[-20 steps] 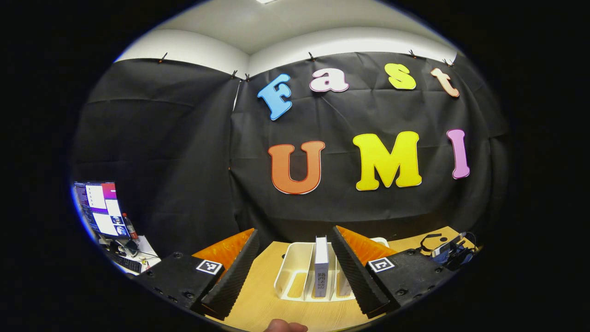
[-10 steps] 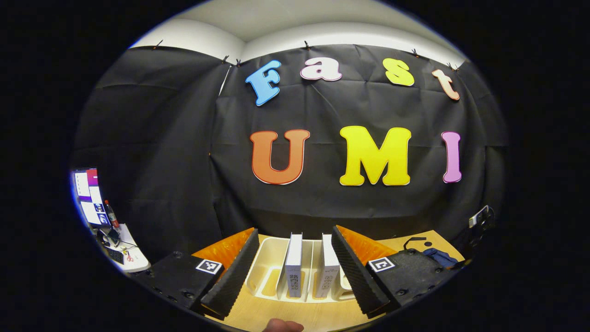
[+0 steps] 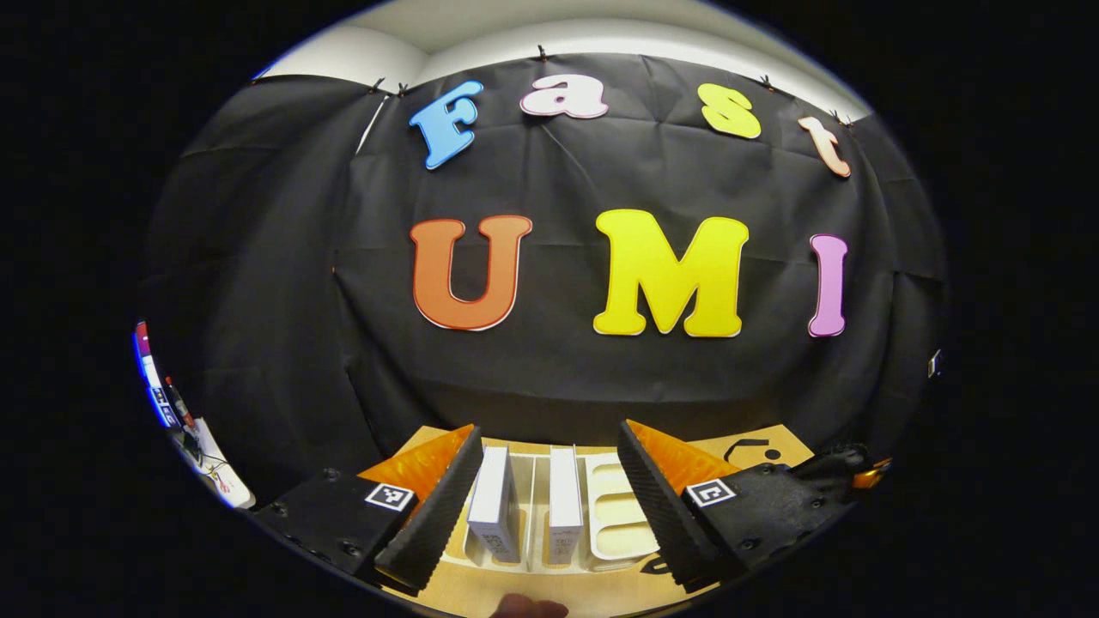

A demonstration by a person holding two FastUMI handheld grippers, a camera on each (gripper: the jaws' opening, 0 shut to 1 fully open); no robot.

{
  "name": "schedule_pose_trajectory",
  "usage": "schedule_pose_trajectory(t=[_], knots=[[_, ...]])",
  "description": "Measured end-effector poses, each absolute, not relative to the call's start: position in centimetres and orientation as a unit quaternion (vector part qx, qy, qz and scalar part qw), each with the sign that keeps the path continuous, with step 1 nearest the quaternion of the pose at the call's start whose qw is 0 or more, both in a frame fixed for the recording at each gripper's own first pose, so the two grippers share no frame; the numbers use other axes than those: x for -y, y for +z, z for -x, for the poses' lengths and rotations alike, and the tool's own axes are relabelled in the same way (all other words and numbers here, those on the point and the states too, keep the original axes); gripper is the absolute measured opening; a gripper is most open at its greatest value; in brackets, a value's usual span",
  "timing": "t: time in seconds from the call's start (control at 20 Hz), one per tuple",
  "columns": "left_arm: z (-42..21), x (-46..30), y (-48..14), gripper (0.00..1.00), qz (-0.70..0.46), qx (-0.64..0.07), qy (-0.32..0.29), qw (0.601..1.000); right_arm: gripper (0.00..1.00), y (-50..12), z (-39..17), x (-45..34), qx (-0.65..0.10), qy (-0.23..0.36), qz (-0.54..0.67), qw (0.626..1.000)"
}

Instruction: Open the schoolbag, grab two books from the bookshelf and put them into the schoolbag.

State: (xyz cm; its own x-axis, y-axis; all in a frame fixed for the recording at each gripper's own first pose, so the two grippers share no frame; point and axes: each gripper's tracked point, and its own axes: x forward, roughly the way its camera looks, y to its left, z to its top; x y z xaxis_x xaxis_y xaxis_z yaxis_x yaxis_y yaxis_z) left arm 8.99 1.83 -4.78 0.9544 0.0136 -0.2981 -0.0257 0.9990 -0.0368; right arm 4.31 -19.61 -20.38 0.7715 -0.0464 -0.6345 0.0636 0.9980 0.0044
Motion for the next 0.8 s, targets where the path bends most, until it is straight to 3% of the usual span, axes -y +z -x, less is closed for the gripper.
schedule_pose_trajectory(t=[0.2, 0.4, 0.8], knots=[[-11.2, -0.7, -9.2, 0.99, 0.013, -0.271, -0.018, 0.962, 0.03, -20.1, -5.0, 22.0, -0.336, -0.022, -0.013, 0.941], [-11.1, 1.9, -13.1, 0.98, 0.052, -0.395, -0.065, 0.915, 0.0, -20.0, -5.6, 23.9, -0.338, -0.013, -0.005, 0.941], [-12.9, -1.0, -19.1, 0.99, -0.007, -0.556, -0.053, 0.83, 0.0, -20.4, -5.9, 25.2, -0.344, 0.0, -0.023, 0.939]])
